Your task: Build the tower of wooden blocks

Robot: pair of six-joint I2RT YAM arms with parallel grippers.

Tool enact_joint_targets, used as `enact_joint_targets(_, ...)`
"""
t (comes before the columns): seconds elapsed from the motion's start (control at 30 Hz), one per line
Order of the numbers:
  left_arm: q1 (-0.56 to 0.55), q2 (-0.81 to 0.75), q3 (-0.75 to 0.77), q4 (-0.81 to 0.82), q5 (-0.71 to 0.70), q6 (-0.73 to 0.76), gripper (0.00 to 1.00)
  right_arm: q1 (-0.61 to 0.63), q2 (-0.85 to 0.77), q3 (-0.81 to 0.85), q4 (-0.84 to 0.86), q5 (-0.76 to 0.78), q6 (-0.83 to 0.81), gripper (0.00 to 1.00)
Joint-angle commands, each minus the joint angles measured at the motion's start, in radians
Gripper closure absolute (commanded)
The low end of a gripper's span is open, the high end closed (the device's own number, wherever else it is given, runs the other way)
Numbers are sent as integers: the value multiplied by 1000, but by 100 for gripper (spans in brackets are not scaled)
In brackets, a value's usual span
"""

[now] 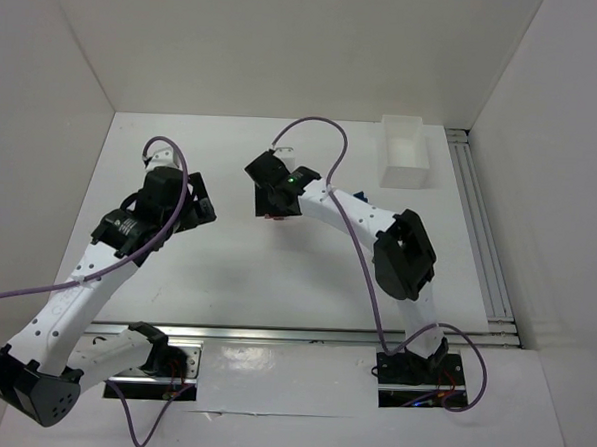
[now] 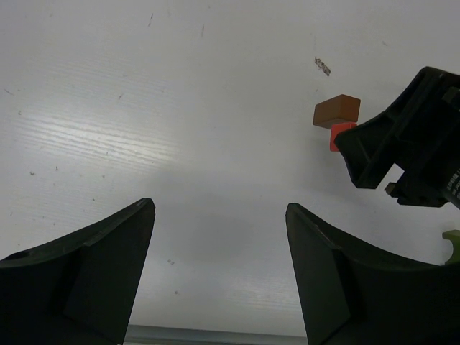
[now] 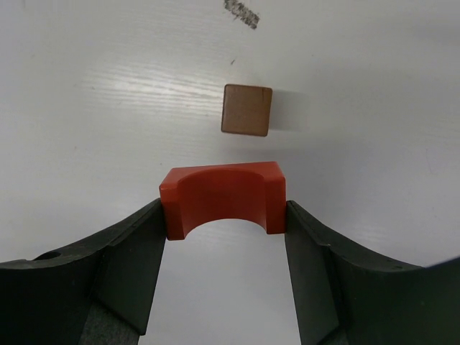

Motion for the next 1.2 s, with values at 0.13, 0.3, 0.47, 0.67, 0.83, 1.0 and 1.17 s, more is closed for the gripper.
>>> enact_joint_targets(0.13,15,-24,-11,9,-18,2,14,-30,71,110,-29,62,59,39)
enact_joint_targets(0.3,15,-24,-11,9,-18,2,14,-39,84,118,-20,95,71,39)
enact_joint_targets(0.47,15,-14,-11,9,-9,2,14,-48,119,141,-29,104,71,39)
enact_joint_targets(0.67,15,-14,-11,9,-9,12,14,-48,128,152,-31,104,71,39)
enact_joint_targets(0.83,15,-5,-11,9,-9,12,14,-48,137,164,-31,113,80,38)
enact_joint_targets(1.0,15,-5,-11,9,-9,12,14,-48,148,173,-31,113,80,38)
enact_joint_targets(1.17,24,-5,-11,18,-9,21,14,-48,157,195,-40,113,80,36)
